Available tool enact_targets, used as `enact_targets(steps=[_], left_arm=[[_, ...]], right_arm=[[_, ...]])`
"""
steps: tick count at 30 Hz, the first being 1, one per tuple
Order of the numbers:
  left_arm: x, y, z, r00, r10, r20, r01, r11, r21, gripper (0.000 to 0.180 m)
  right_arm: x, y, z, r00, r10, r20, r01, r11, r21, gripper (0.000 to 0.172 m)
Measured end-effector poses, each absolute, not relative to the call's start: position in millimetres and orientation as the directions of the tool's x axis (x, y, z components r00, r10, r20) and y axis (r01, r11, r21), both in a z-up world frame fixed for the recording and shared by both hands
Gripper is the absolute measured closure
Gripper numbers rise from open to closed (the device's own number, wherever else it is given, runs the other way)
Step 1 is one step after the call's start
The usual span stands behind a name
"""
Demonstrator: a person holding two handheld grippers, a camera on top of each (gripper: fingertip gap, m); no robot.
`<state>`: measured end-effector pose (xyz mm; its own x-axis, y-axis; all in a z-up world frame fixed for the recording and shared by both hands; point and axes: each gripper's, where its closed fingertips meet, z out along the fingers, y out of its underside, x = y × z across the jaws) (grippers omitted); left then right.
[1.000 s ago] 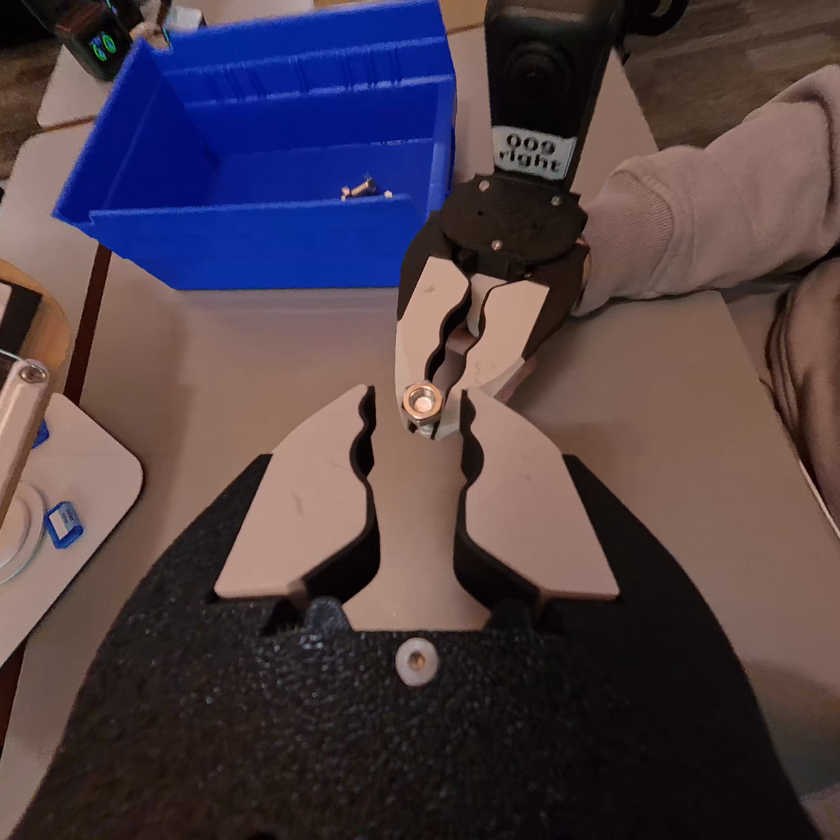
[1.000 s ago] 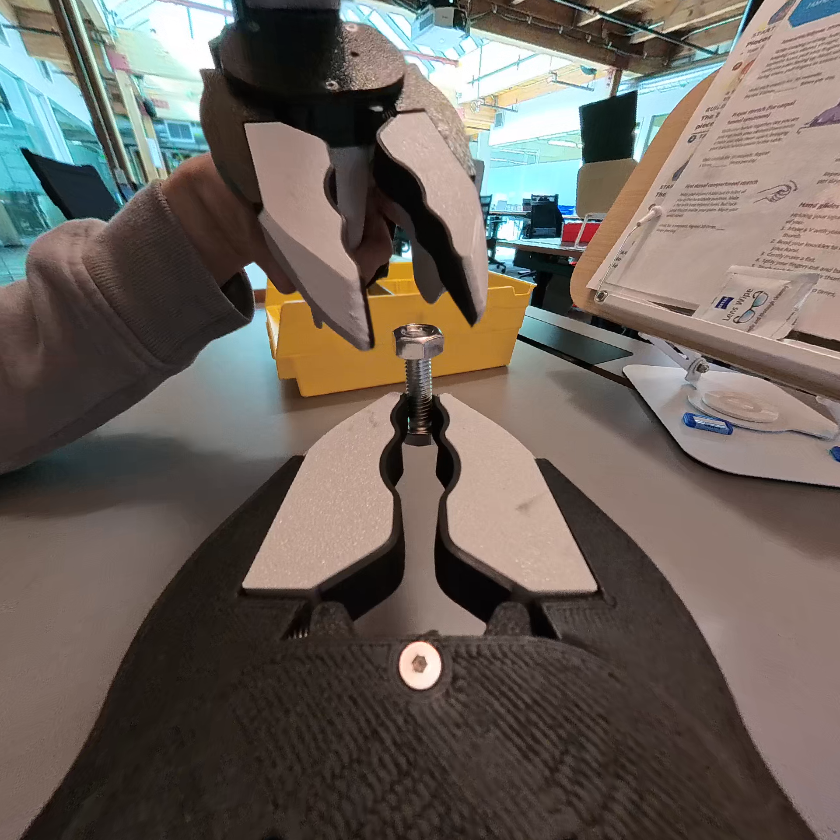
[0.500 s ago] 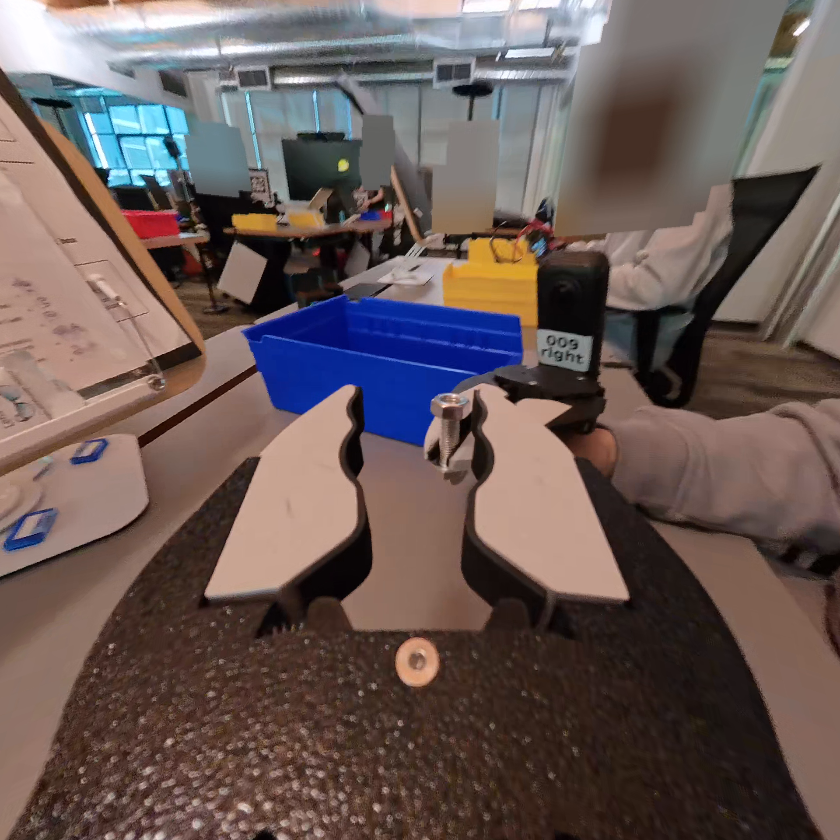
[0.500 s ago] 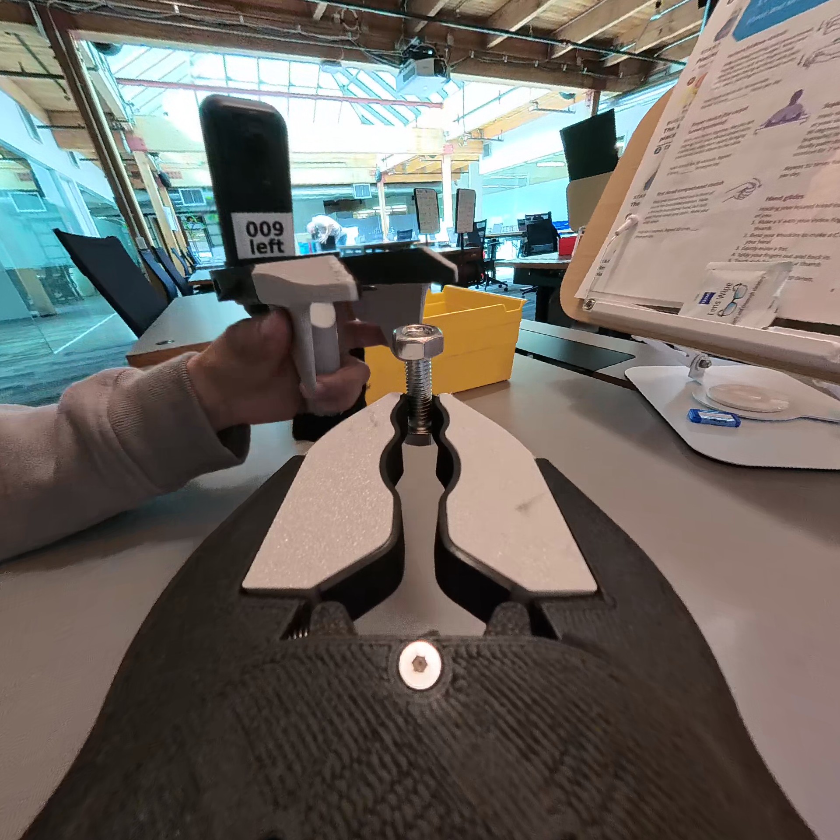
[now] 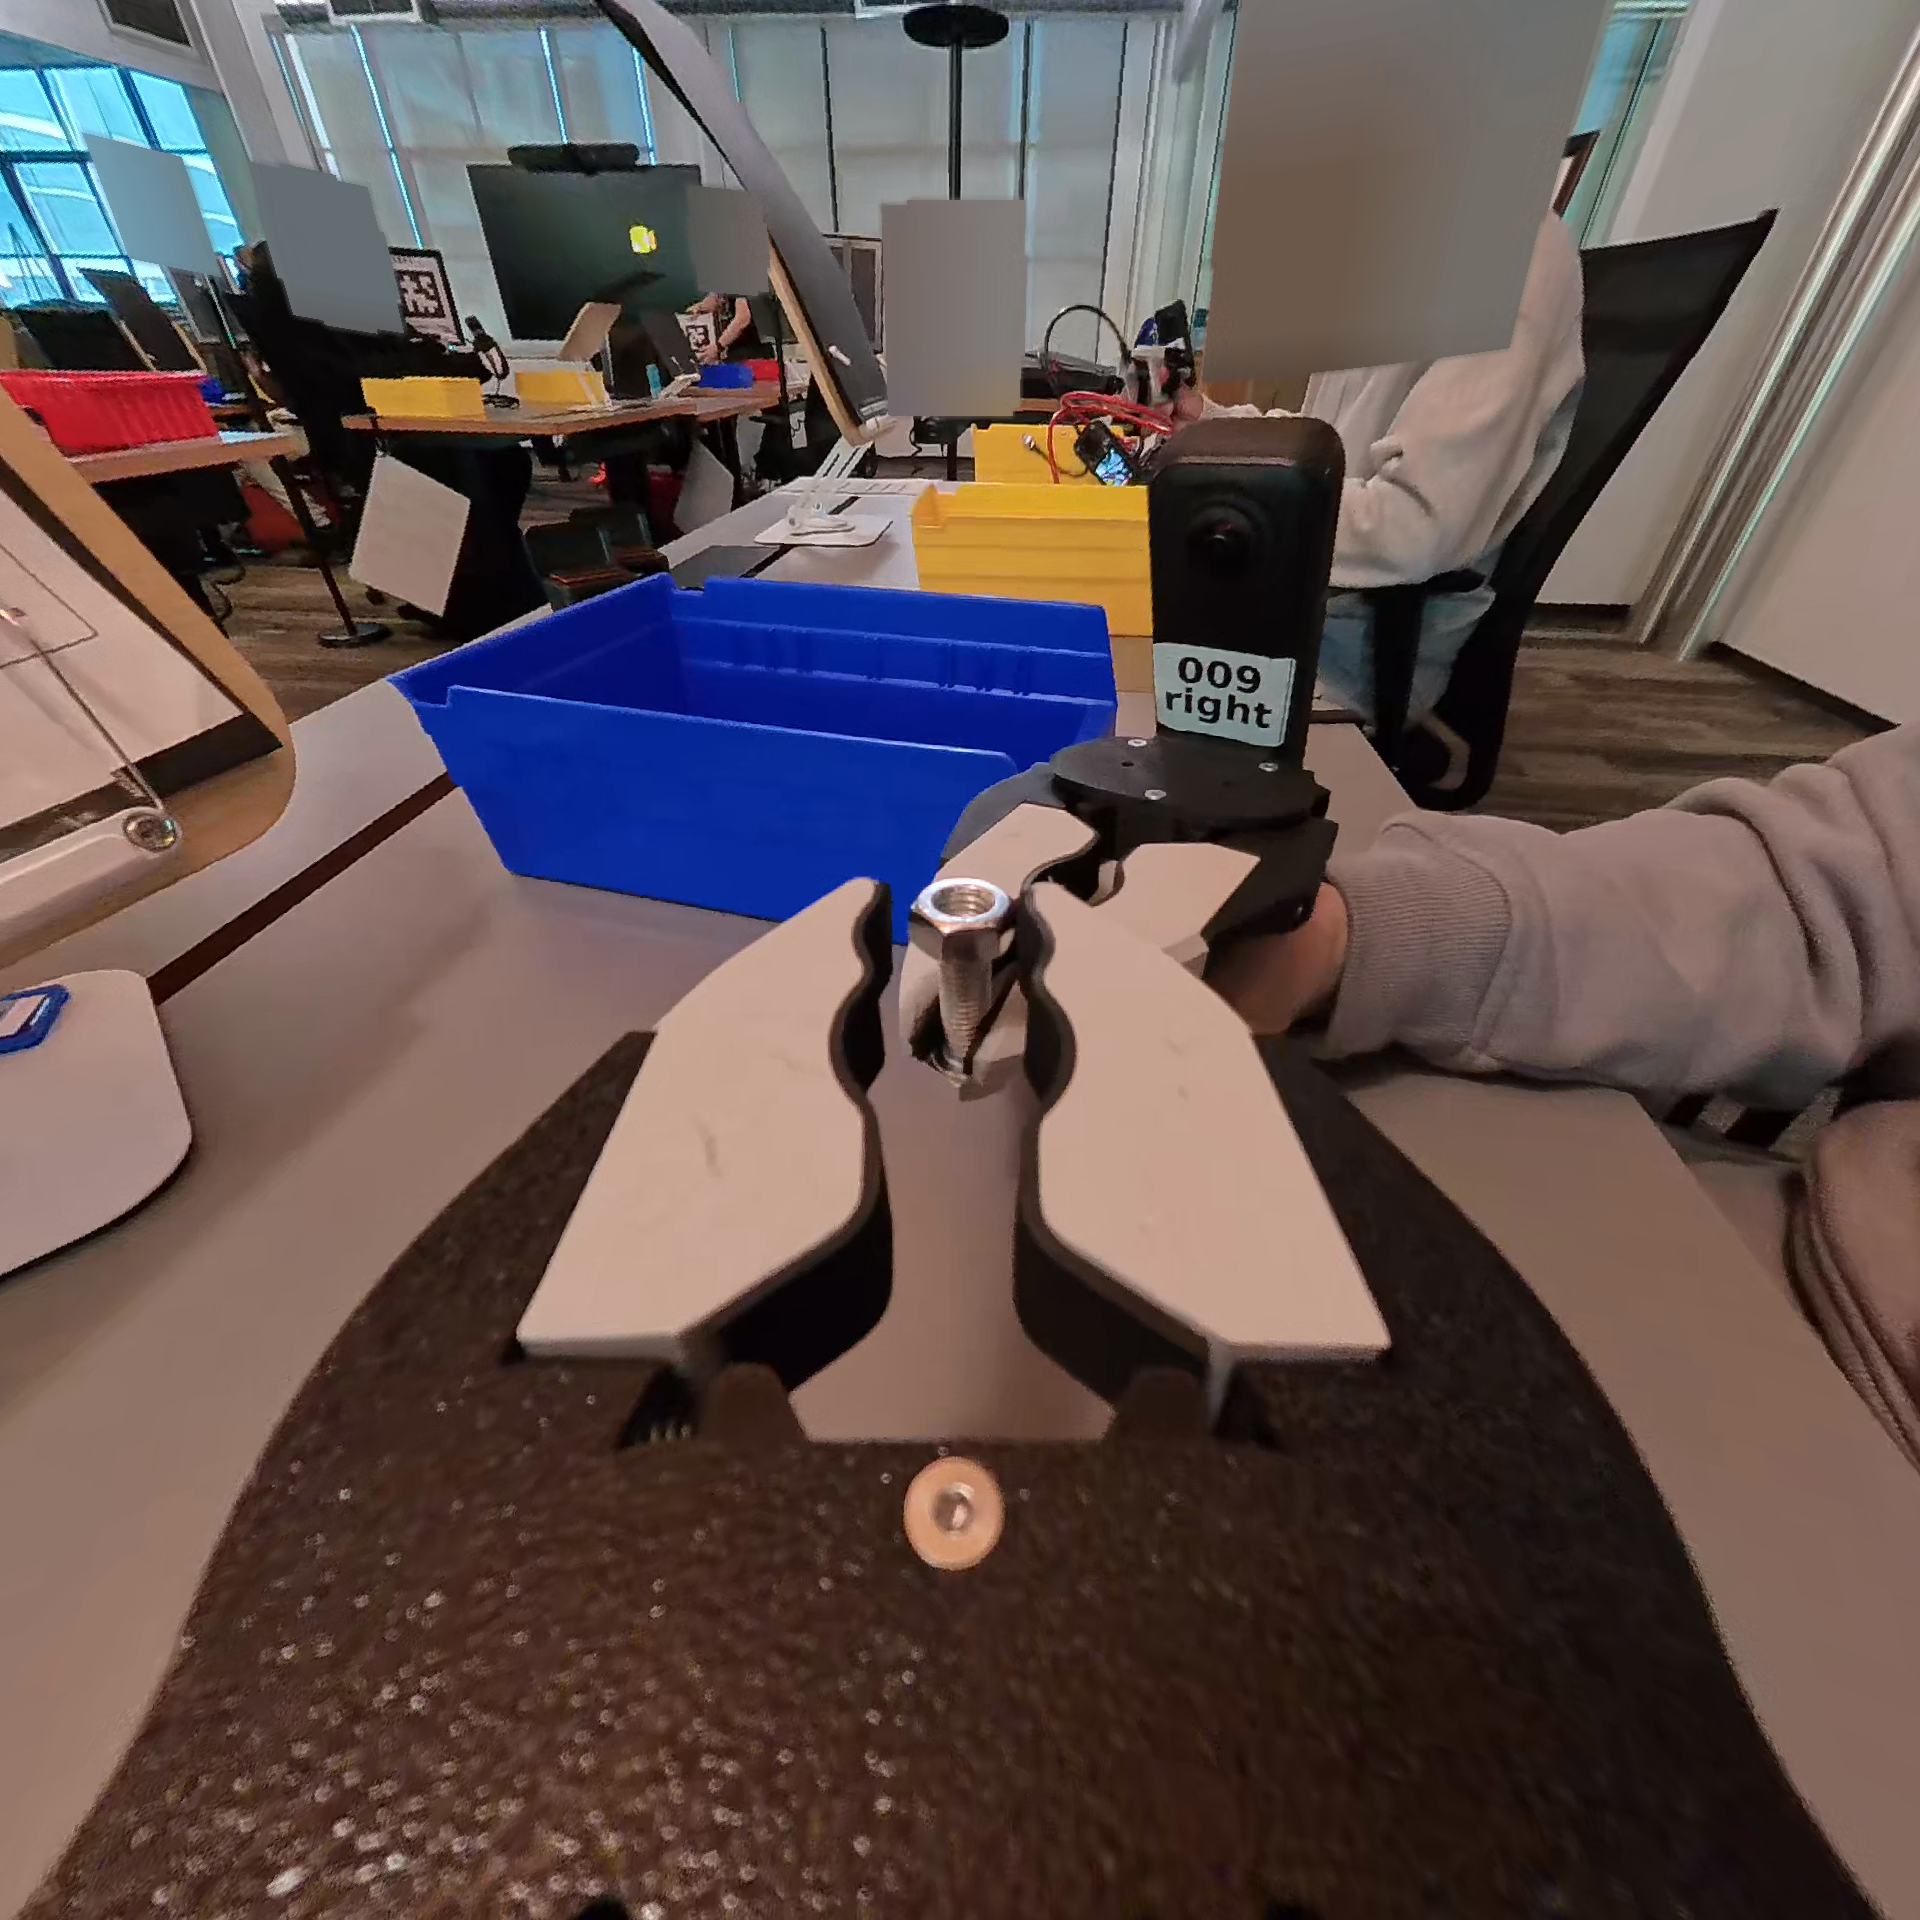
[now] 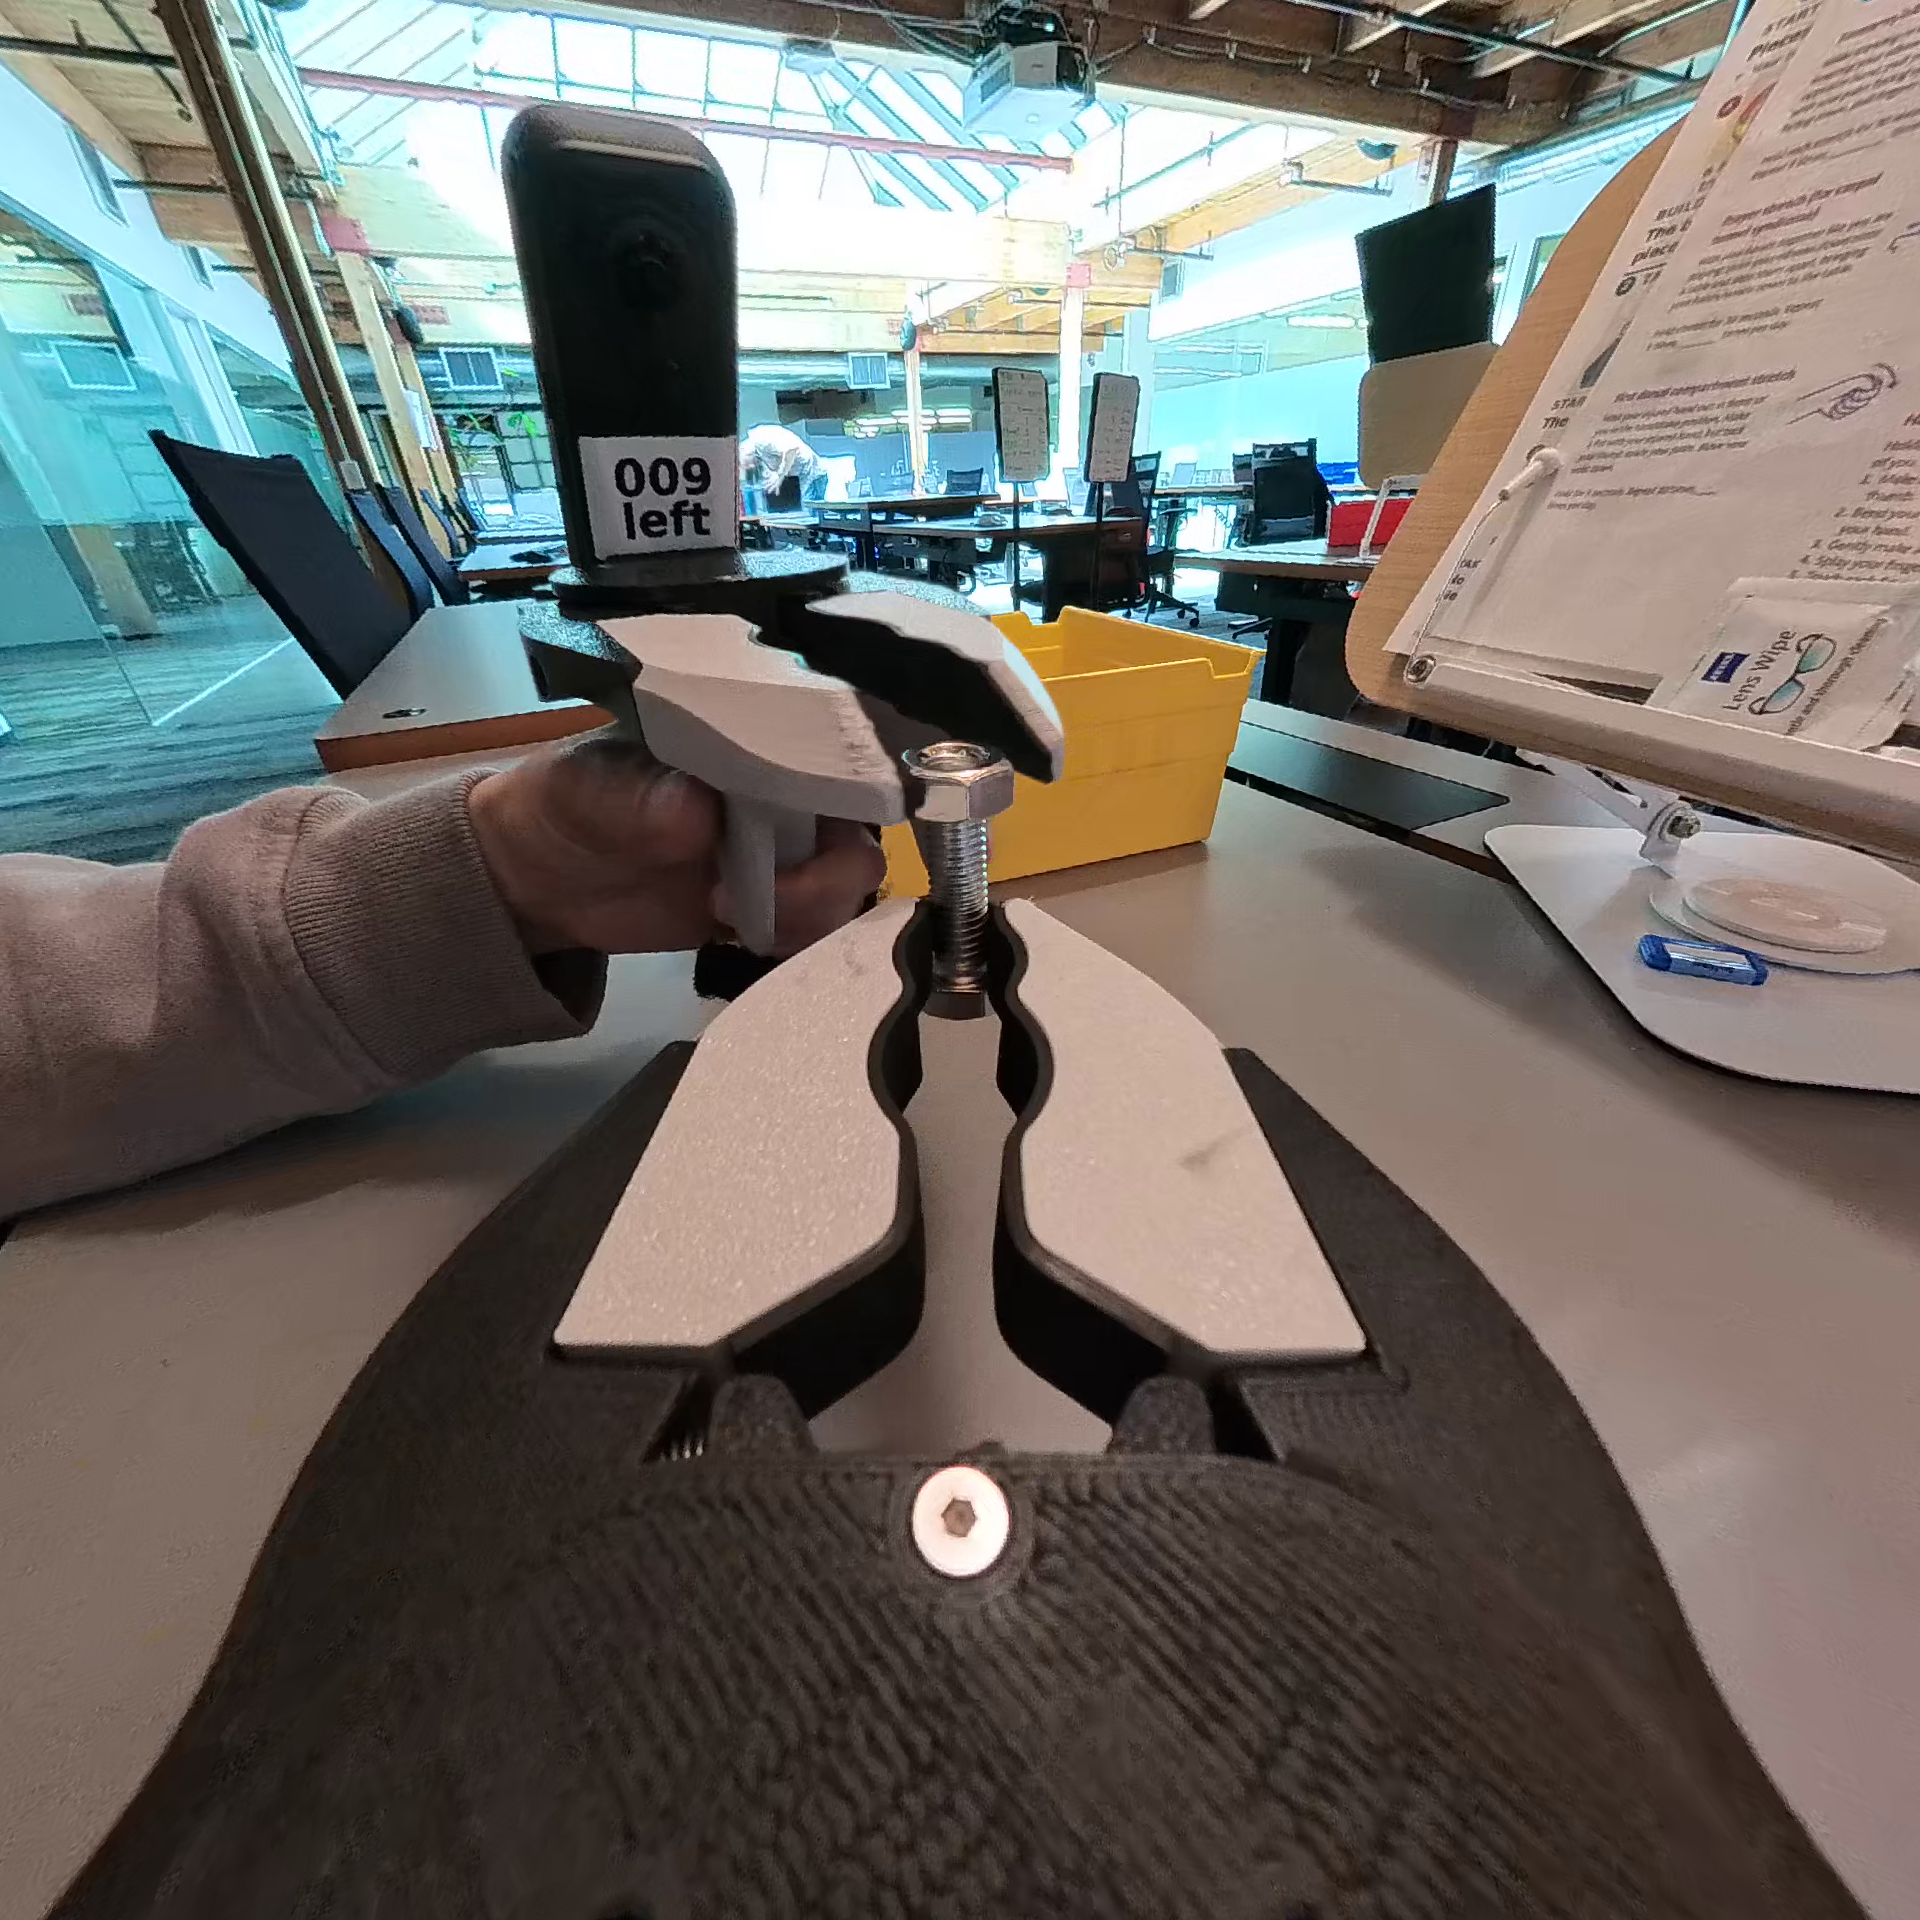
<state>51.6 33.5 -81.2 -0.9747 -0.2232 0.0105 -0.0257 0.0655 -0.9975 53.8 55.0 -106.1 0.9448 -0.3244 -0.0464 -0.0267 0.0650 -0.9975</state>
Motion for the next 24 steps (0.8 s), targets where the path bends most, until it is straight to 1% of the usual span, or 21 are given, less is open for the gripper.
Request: enact_targets(steps=[1,5,12,24], left_arm=[[51,34,-82,-0.977,-0.214,0.015,-0.029,0.063,-0.998,0.162],[48,35,-81,-0.983,-0.179,0.031,-0.039,0.039,-0.998,0.162],[32,38,-71,-0.997,-0.02,0.08,-0.078,-0.087,-0.993,0.162],[36,39,-76,-0.997,-0.069,0.038,-0.037,-0.017,-0.999,0.162]], right_arm=[[54,55,-106,0.945,-0.324,-0.046,-0.026,0.064,-0.998,0.162],[51,56,-105,0.952,-0.299,-0.061,-0.04,0.078,-0.996,0.163],[32,61,-95,0.978,-0.119,-0.168,-0.147,0.17,-0.974,0.163],[37,62,-101,0.977,-0.167,-0.134,-0.112,0.13,-0.985,0.163]])
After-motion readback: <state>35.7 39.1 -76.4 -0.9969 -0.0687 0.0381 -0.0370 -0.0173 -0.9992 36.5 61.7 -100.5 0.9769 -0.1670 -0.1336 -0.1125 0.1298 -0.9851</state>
